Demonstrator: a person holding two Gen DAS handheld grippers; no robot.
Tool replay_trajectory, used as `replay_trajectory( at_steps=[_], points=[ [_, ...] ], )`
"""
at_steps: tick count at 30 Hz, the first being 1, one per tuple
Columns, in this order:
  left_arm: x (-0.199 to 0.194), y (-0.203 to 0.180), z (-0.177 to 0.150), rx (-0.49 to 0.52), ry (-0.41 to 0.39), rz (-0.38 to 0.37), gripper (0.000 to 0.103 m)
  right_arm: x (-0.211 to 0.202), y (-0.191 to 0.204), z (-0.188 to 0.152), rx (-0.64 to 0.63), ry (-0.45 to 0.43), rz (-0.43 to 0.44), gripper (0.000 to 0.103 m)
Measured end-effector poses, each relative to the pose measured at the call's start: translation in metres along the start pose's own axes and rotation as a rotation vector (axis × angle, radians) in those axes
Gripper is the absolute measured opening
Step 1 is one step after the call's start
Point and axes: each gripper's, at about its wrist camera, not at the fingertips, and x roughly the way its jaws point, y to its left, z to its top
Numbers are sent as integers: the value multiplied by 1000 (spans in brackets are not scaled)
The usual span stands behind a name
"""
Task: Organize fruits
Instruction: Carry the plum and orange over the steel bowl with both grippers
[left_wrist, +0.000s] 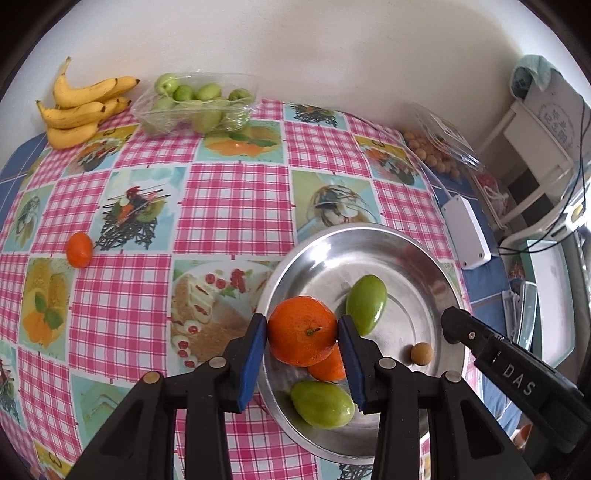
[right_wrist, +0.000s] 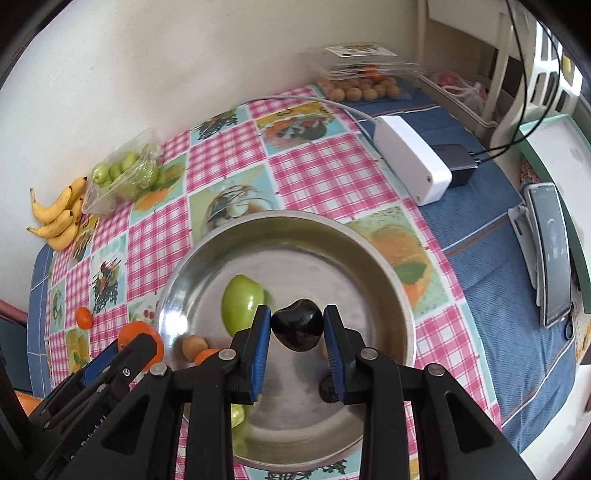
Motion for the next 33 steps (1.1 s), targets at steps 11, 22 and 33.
replay_trajectory(
  at_steps=[11, 22, 33],
  points=[
    [19, -2, -6, 30, 37, 9, 42, 24, -4, -5, 22, 38, 10, 31],
    [30, -2, -8, 35, 19, 15, 42, 44, -6, -9, 32, 62, -8, 31],
    [31, -4, -6, 47, -7, -1, 42, 47, -6, -9, 32, 72, -14, 31]
  ],
)
